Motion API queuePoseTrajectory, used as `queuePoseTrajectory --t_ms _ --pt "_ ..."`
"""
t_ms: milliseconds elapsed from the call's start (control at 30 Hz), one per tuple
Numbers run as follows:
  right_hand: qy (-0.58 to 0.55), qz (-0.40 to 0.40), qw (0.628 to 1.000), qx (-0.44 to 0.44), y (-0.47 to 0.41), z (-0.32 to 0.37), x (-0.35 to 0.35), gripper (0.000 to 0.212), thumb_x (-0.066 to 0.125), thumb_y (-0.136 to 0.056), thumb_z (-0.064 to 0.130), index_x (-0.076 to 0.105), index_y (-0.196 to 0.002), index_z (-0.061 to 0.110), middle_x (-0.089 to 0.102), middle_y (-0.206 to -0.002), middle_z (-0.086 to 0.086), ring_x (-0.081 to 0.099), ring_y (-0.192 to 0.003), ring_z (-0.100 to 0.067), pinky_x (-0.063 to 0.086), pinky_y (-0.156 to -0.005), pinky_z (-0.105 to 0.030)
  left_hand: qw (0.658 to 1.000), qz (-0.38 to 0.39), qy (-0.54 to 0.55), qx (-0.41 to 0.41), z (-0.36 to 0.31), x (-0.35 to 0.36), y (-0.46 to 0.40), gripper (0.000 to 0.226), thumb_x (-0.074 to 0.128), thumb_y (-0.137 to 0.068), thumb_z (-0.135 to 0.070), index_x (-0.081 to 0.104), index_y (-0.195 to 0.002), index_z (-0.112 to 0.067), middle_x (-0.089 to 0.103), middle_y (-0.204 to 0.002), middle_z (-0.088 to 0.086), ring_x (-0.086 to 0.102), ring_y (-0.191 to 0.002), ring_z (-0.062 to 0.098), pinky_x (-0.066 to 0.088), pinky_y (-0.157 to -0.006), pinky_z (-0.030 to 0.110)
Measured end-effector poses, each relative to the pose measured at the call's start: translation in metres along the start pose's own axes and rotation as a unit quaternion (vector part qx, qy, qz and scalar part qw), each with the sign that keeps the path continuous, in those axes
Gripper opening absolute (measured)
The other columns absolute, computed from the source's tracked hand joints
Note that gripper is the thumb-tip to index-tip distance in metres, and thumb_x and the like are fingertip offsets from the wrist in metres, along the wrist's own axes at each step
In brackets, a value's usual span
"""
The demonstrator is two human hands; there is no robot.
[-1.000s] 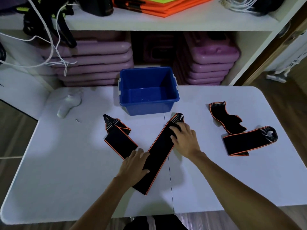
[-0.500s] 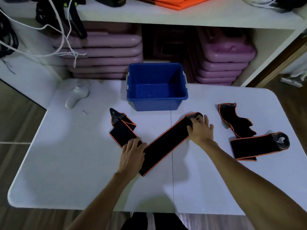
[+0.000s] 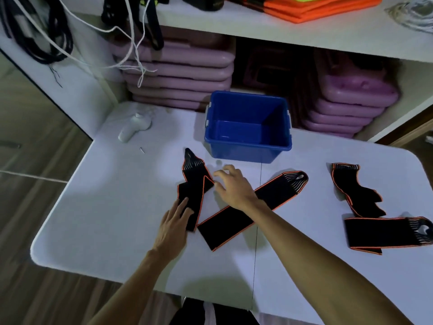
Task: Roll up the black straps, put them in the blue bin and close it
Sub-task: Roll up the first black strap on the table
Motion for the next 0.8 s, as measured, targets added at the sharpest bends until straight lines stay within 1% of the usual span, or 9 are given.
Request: queuePoseTrajectory --t_ms 67,167,300,367,500,600,667,733,800 --pt "0.015 0.022 1.000 -0.008 -0.014 0.017 0.010 0.039 0.049 -0.098 0.031 0.051 -0.136 0.021 0.035 -0.145 -0.012 0.040 -0.127 -0.034 0.044 -0.098 -0.049 1.000 -0.002 -0.007 0.027 0.010 -0.007 0.012 0.058 0.053 -0.062 0.011 0.057 -0.114 -0.013 0.035 -0.153 0.009 0.025 -0.145 0.028 0.039 -0.104 0.043" --pt "0.033 0.038 0.999 -0.011 -0.034 0.032 0.019 0.040 0.049 -0.097 0.033 0.050 -0.135 0.021 0.032 -0.147 -0.011 0.038 -0.127 -0.036 0.043 -0.099 -0.051 0.999 0.012 -0.025 0.018 0.023 -0.014 0.024 0.062 0.050 -0.062 0.007 0.052 -0.117 -0.021 0.027 -0.157 0.001 0.016 -0.148 0.024 0.029 -0.110 0.044" --pt "0.047 0.048 0.998 -0.018 -0.058 0.046 0.025 0.040 0.047 -0.098 0.032 0.050 -0.135 0.018 0.024 -0.156 -0.011 0.031 -0.136 -0.035 0.041 -0.102 -0.051 0.999 0.043 -0.015 -0.018 0.035 -0.016 0.041 0.042 0.057 -0.070 -0.032 0.048 -0.112 -0.030 0.024 -0.158 -0.008 0.010 -0.149 0.021 0.019 -0.117 0.046" --pt "0.063 0.040 0.997 -0.017 -0.066 0.049 0.026 0.038 0.045 -0.099 0.029 0.051 -0.134 0.016 0.020 -0.159 -0.008 0.028 -0.140 -0.032 0.041 -0.102 -0.052 1.000 0.021 -0.003 -0.023 0.040 -0.023 0.049 0.038 0.058 -0.072 -0.047 0.049 -0.105 -0.030 0.034 -0.153 -0.008 0.016 -0.148 0.022 0.019 -0.117 0.047" --pt "0.079 0.008 0.997 0.007 -0.065 0.043 0.026 0.034 0.047 -0.097 0.024 0.054 -0.129 0.014 0.025 -0.158 -0.007 0.033 -0.137 -0.030 0.043 -0.099 -0.051 0.999 -0.019 0.017 -0.022 0.055 -0.039 0.060 0.034 0.052 -0.079 -0.057 0.052 -0.092 -0.025 0.052 -0.136 -0.009 0.027 -0.144 0.020 0.020 -0.116 0.046" --pt "0.138 -0.028 0.990 0.002 -0.059 0.037 0.019 0.031 0.051 -0.095 0.021 0.055 -0.125 0.013 0.046 -0.138 -0.011 0.045 -0.122 -0.032 0.047 -0.088 -0.048 0.997 -0.034 0.036 -0.052 0.066 -0.049 0.061 0.039 0.042 -0.085 -0.065 0.052 -0.084 -0.027 0.058 -0.120 -0.013 0.036 -0.137 0.015 0.019 -0.115 0.042" --pt "0.179 -0.042 0.983 0.006 -0.056 0.033 0.013 0.031 0.056 -0.092 0.013 0.056 -0.123 0.012 0.050 -0.129 -0.012 0.046 -0.118 -0.032 0.049 -0.084 -0.046 0.996 -0.056 0.015 -0.070 0.067 -0.055 0.058 0.046 0.037 -0.086 -0.071 0.051 -0.079 -0.028 0.060 -0.104 -0.015 0.048 -0.121 0.015 0.026 -0.107 0.036" --pt "0.215 -0.042 0.975 0.017 -0.054 0.026 0.009 0.032 0.060 -0.088 0.004 0.058 -0.119 0.011 0.047 -0.128 -0.013 0.045 -0.117 -0.032 0.050 -0.083 -0.043 0.993 -0.072 -0.001 -0.090 0.066 -0.056 0.051 0.049 0.042 -0.081 -0.075 0.052 -0.087 -0.027 0.057 -0.101 -0.012 0.052 -0.106 0.019 0.032 -0.096 0.033" --pt "0.234 -0.040 0.971 0.033 -0.050 0.017 0.008 0.027 0.061 -0.088 0.003 0.062 -0.114 0.010 0.045 -0.130 -0.014 0.044 -0.117 -0.033 0.052 -0.082 -0.042 0.991 -0.044 -0.009 -0.126 0.065 -0.048 0.045 0.060 0.054 -0.071 -0.073 0.052 -0.107 -0.024 0.053 -0.113 -0.005 0.050 -0.105 0.023 0.037 -0.093 0.038"
Point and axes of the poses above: each hand's wrist, its own y-axis away from the middle knuckle, its own x-axis out of the palm, z = x × y, the point moved 7 cm from there along -y, towards the middle knuckle
